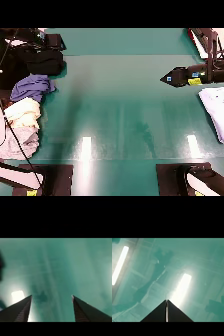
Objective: Fold the shirts.
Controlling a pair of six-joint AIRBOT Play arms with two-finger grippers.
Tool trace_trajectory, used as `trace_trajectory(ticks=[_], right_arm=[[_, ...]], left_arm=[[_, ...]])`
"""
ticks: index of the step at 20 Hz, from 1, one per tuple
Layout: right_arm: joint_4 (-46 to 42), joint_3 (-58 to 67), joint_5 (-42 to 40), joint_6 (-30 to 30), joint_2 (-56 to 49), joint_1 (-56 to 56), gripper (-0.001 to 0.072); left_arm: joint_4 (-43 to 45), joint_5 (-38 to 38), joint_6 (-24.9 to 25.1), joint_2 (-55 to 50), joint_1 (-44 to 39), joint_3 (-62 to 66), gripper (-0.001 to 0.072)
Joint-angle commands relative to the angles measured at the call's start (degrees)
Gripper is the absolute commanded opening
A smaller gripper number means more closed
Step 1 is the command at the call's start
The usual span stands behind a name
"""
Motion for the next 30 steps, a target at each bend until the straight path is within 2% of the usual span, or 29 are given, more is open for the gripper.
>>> trace_trajectory(ticks=[1,7,14,15,16,17,18,21,22,24,28,30], right_arm=[[0.1,0.1,1.8,0.0,0.0,0.0,0.0022],[0.1,0.0,2.5,0.0,0.0,0.0,0.0022],[0.0,0.0,2.3,0.1,0.0,0.0,0.0022],[0.0,0.0,2.3,0.0,0.0,0.0,0.0022],[0.0,0.0,2.3,0.0,0.0,0.0,0.0022],[0.0,0.0,2.1,0.1,0.0,0.0,0.0022],[0.0,0.0,1.9,0.0,0.0,0.0,0.0022],[0.0,0.1,0.5,0.0,0.0,0.0,0.0022],[0.0,0.1,-0.1,0.0,0.0,0.0,0.0022],[0.5,0.1,-2.7,0.0,0.0,0.0,0.0022],[0.5,1.1,-14.3,0.0,2.5,-0.5,0.0022],[0.5,4.9,-16.0,0.0,3.2,-2.2,0.0022]], left_arm=[[17.1,9.6,-4.2,-2.2,1.6,-4.0,0.0594],[16.8,19.0,-5.6,-14.3,8.4,-5.8,0.0594],[16.7,26.2,-7.0,-21.7,8.6,-5.8,0.0592],[16.7,26.7,-7.1,-22.0,8.6,-5.8,0.0561],[16.6,26.8,-7.0,-22.0,8.6,-5.8,0.0362],[16.1,26.8,-7.1,-21.9,8.5,-5.7,0.0083],[15.0,26.4,-7.1,-21.8,8.5,-5.6,0.0024],[9.7,20.1,-6.8,-21.6,8.5,0.1,0.0023],[8.0,17.5,-5.4,-21.4,8.2,4.0,0.0023],[4.5,17.9,0.0,-17.1,7.3,6.2,0.0022],[-5.2,17.7,14.4,-1.1,3.1,6.2,0.0023],[-11.3,15.2,20.2,7.6,0.1,6.2,0.0023]])
